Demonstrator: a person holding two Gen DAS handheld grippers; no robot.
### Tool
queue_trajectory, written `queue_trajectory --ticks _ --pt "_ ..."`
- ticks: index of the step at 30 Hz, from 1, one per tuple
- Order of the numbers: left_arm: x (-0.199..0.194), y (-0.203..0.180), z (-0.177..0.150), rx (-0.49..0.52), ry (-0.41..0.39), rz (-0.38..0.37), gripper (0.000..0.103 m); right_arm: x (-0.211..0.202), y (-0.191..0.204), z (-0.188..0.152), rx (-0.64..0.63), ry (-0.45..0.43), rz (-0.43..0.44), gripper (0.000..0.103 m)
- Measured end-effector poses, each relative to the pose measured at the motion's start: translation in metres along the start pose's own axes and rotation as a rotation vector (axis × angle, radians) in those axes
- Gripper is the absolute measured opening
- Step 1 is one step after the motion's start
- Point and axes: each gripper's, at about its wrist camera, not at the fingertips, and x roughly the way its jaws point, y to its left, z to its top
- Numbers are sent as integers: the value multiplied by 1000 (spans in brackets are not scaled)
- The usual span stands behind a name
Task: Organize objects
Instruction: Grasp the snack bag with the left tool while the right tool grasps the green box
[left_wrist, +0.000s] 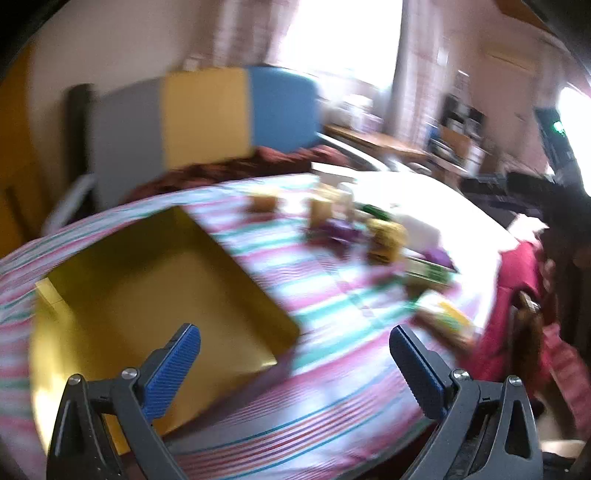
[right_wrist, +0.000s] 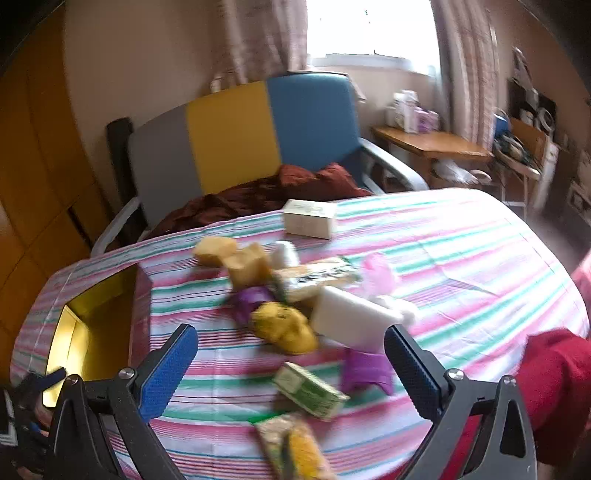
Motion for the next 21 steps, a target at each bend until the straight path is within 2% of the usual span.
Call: queue_trajectory --ticks 4,9,15,21 --pt "42 -34 13 19 112 -159 102 -13 -15 -1 -7 -3 -14 103" --pt "86 -73 21 31 243 -245 92 -23 -25 -5 -29 -3 -22 103" --pt "127 -115 23 35 361 -284 91 -33 -34 -8 -43 -15 -24 103" --pt "156 -146 18 19 442 -214 91 -36 -47 -13 -24 -14 -26 103"
